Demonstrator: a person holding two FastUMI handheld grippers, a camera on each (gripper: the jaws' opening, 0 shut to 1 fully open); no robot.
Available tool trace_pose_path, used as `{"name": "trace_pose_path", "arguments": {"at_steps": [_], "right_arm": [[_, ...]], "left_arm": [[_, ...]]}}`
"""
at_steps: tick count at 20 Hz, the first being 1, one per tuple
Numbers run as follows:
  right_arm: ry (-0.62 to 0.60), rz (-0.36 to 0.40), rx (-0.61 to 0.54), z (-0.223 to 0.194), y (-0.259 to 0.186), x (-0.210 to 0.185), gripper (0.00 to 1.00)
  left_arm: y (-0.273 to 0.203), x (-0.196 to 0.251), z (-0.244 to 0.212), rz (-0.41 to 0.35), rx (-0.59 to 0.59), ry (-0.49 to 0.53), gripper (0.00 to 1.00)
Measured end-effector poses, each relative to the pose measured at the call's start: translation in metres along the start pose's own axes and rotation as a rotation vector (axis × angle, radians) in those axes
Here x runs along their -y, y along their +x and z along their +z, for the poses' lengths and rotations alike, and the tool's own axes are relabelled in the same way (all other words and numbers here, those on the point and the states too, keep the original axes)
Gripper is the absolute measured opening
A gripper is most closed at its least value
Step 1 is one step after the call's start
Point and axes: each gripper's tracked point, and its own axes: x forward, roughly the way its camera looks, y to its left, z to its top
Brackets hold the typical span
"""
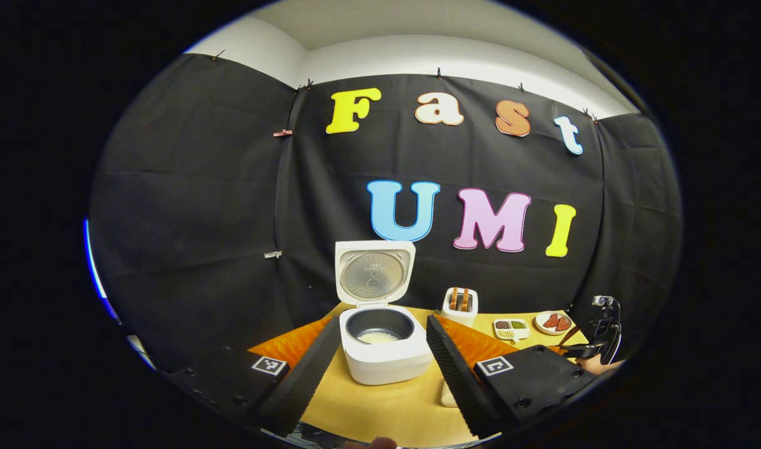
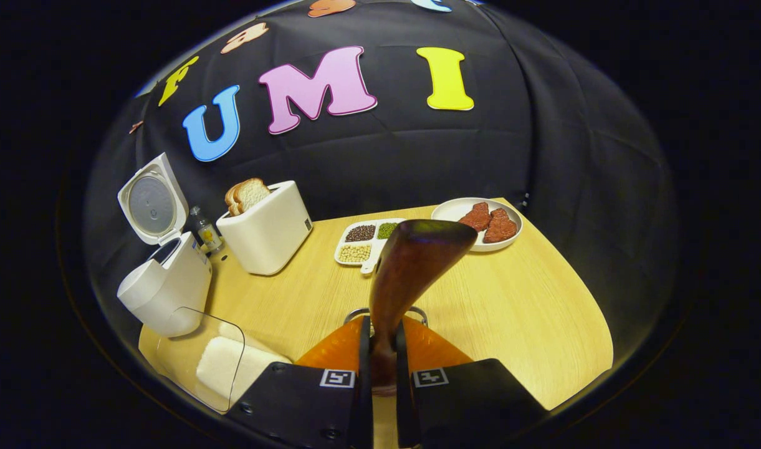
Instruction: Close the left gripper, press the button to open the rice cooker; take a wooden spoon from the chopstick holder with the right hand, scoop a spoonful of rice and pour it into the rice cooker, then put the wooden spoon back into the chopstick holder.
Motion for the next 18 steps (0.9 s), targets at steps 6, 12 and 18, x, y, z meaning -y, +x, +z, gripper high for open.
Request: {"name": "trace_pose_path", "arguments": {"at_steps": [6, 12, 18], "right_arm": [[0.054, 0.035, 0.070, 0.042, -0.026, -0.005, 0.19], [0.039, 0.071, 0.166, 0.099, -0.075, -0.031, 0.19], [0.015, 0.186, 0.197, 0.113, -0.119, -0.114, 0.18]], "left_arm": [[0.003, -0.003, -0.001, -0.008, 0.008, -0.004, 0.95], [0.011, -0.007, -0.001, -0.042, 0.026, -0.015, 0.95], [0.015, -0.019, 0.000, -0.087, 0.048, -0.021, 0.95]]}}
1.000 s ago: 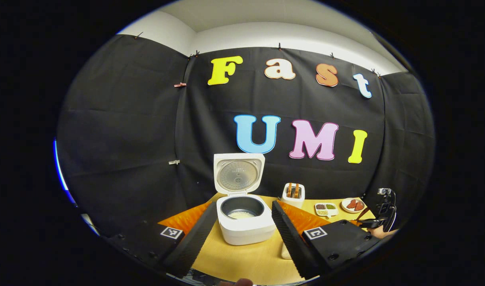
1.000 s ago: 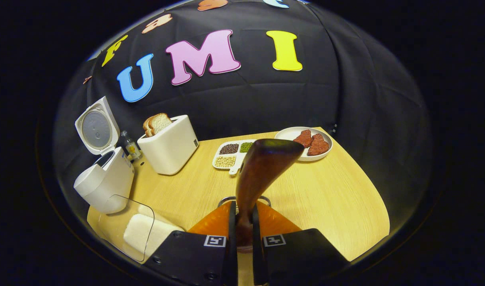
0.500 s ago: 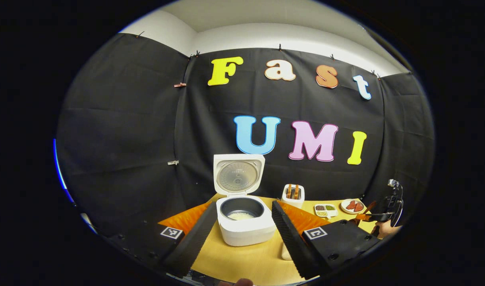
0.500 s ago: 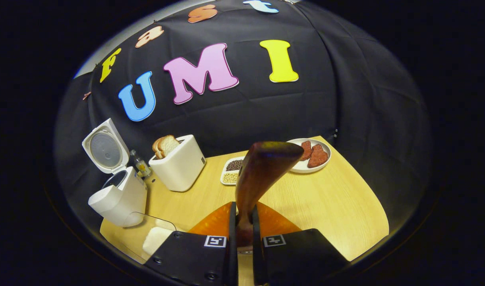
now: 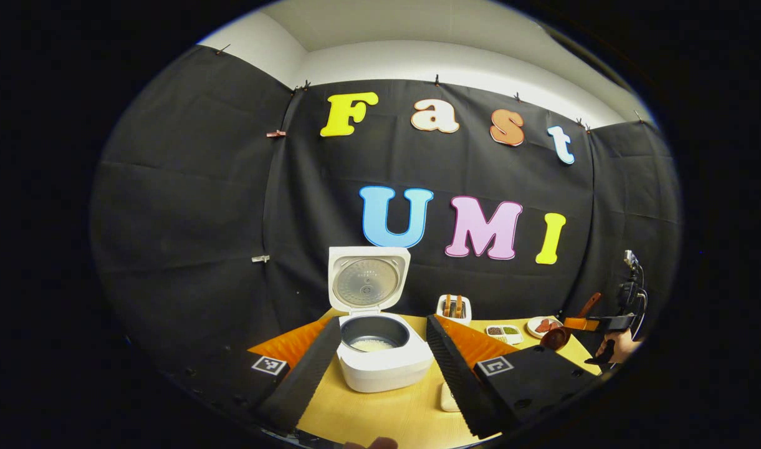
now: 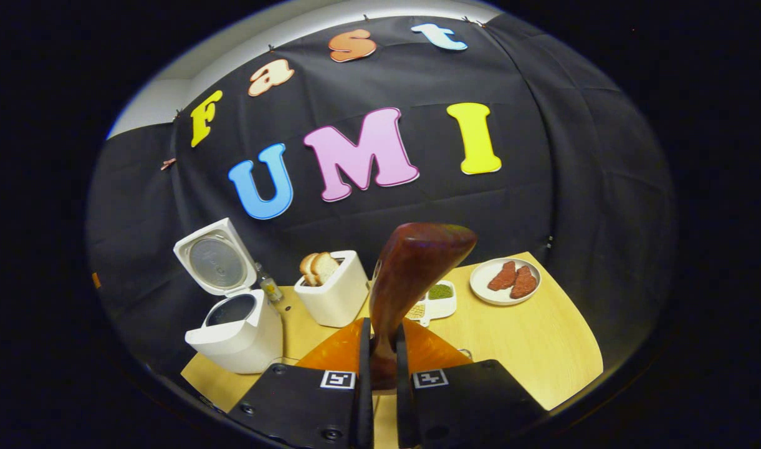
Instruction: Close the left gripper, press the button to open the rice cooker; take a wooden spoon from the chopstick holder with the right hand, scoop a spoonful of rice and pour it into the rice cooker, then put the wooden spoon back into the chopstick holder.
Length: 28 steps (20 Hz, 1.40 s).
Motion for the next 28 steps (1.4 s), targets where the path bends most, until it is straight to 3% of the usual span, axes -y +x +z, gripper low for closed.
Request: {"name": "trace_pose_path", "arguments": {"at_steps": [4, 8, 11, 12, 20, 24, 28], "right_arm": [[-0.035, 0.070, -0.046, -0.029, 0.000, -0.063, 0.19], [-0.135, 0.079, -0.118, -0.075, 0.012, -0.098, 0.19], [-0.219, 0.050, -0.163, -0.104, 0.025, -0.106, 0.14], [-0.249, 0.038, -0.176, -0.113, 0.029, -0.106, 0.19], [-0.495, -0.001, -0.263, -0.175, 0.058, -0.095, 0.19], [-0.398, -0.025, -0.310, -0.201, 0.063, -0.099, 0.19], [-0.171, -0.013, -0.340, -0.210, 0.068, -0.121, 0.19]], "left_arm": [[-0.005, -0.014, -0.004, -0.017, -0.008, 0.003, 0.95], [-0.006, -0.026, -0.013, -0.033, -0.025, 0.006, 0.95], [-0.006, -0.033, -0.016, -0.040, -0.037, 0.002, 0.95], [-0.007, -0.035, -0.017, -0.042, -0.039, 0.002, 0.95], [-0.012, -0.037, -0.028, -0.040, -0.064, 0.020, 0.95], [-0.014, -0.042, -0.035, -0.032, -0.082, 0.012, 0.95], [-0.018, -0.046, -0.035, -0.017, -0.077, 0.023, 0.95]]}}
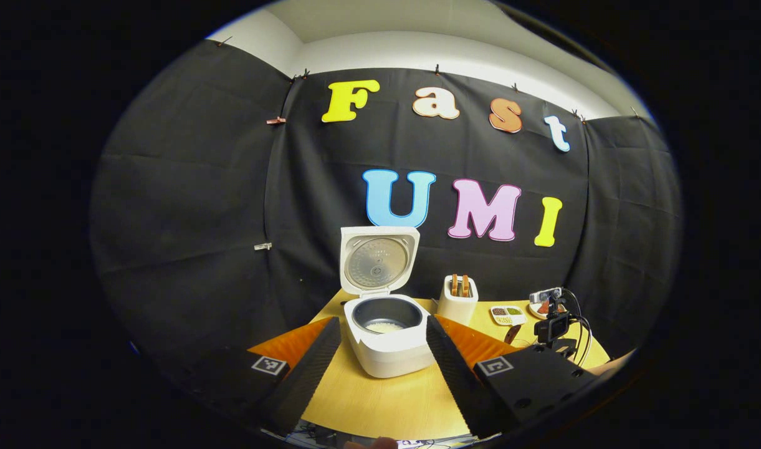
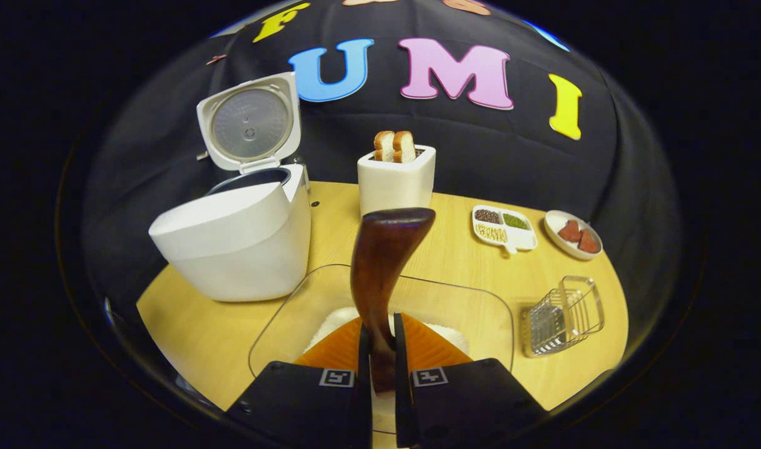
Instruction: Close the left gripper, press the button to open the rice cooker; take a wooden spoon from the chopstick holder with the right hand, scoop a spoonful of rice and pour it into the rice cooker, then put the wooden spoon back into the chopstick holder.
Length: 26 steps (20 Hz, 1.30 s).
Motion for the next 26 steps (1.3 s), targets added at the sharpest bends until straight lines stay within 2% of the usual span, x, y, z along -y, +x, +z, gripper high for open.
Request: {"name": "trace_pose_path", "arguments": {"at_steps": [4, 7, 10, 20, 26], "right_arm": [[0.245, 0.116, -0.035, 0.001, 0.001, -0.023, 0.19], [0.466, 0.119, -0.036, 0.003, 0.001, -0.007, 0.19], [0.616, 0.134, -0.016, 0.007, -0.003, 0.007, 0.19], [0.816, 0.160, 0.052, 0.035, -0.028, 0.030, 0.18], [0.909, 0.187, 0.079, 0.071, -0.055, 0.025, 0.18]], "left_arm": [[-0.006, -0.010, 0.001, 0.020, 0.008, -0.005, 0.95], [-0.011, -0.019, 0.003, 0.038, 0.010, -0.002, 0.95], [-0.014, -0.023, 0.004, 0.047, 0.017, -0.008, 0.95], [-0.011, -0.022, 0.004, 0.043, 0.020, -0.009, 0.95], [-0.010, -0.017, 0.000, 0.026, 0.021, -0.024, 0.95]]}}
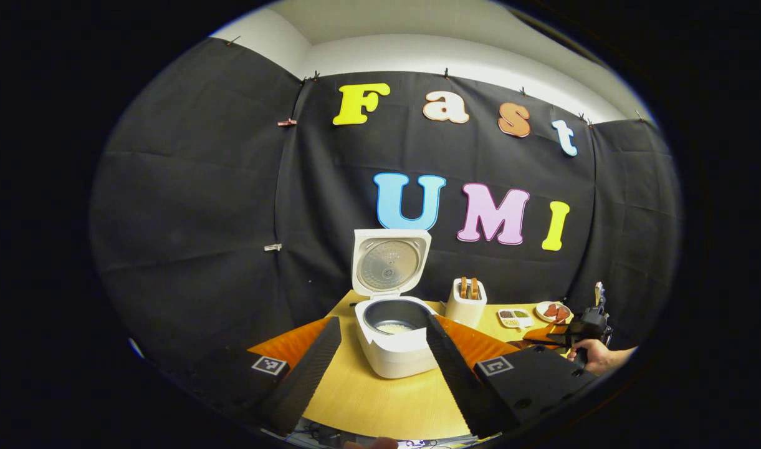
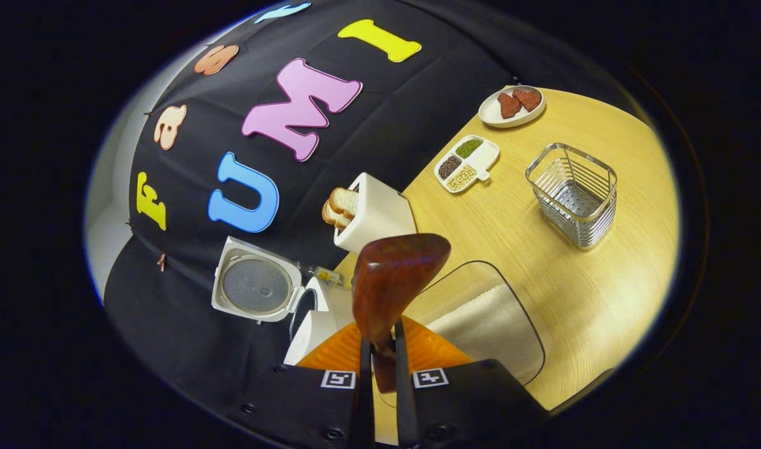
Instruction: Close the left gripper, press the button to open the rice cooker; take a wooden spoon from the chopstick holder with the right hand, scoop a spoonful of rice and pour it into the rice cooker, then put the wooden spoon back into the chopstick holder.
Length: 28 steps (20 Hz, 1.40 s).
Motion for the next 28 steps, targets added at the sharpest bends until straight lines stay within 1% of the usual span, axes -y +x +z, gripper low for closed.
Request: {"name": "trace_pose_path", "arguments": {"at_steps": [4, 7, 10, 14, 17, 19, 22, 25, 26, 28], "right_arm": [[0.056, 0.045, 0.021, 0.017, -0.010, -0.044, 0.18], [0.052, 0.092, 0.035, 0.026, -0.013, -0.087, 0.19], [0.078, 0.156, 0.036, 0.030, -0.012, -0.139, 0.18], [0.083, 0.189, -0.002, 0.017, 0.010, -0.193, 0.19], [0.122, 0.222, -0.012, 0.008, 0.034, -0.228, 0.18], [0.137, 0.233, -0.015, -0.002, 0.058, -0.242, 0.18], [0.105, 0.221, -0.013, -0.019, 0.090, -0.248, 0.18], [0.038, 0.177, -0.007, -0.036, 0.118, -0.242, 0.18], [0.007, 0.157, -0.004, -0.039, 0.127, -0.238, 0.18], [-0.085, 0.126, 0.012, -0.045, 0.137, -0.233, 0.18]], "left_arm": [[-0.001, 0.001, -0.004, -0.004, 0.000, 0.012, 0.95], [-0.003, -0.002, -0.005, 0.002, 0.006, 0.030, 0.95], [-0.005, -0.009, -0.007, 0.017, 0.004, 0.036, 0.95], [-0.005, -0.018, -0.010, 0.029, -0.006, 0.026, 0.95], [-0.005, -0.028, -0.012, 0.047, -0.014, 0.026, 0.95], [-0.004, -0.030, -0.012, 0.052, -0.017, 0.022, 0.95], [0.002, -0.039, -0.014, 0.066, -0.025, 0.017, 0.95], [0.009, -0.041, -0.018, 0.071, -0.035, -0.008, 0.95], [0.010, -0.044, -0.020, 0.077, -0.038, -0.012, 0.96], [0.012, -0.048, -0.021, 0.089, -0.041, -0.022, 0.95]]}}
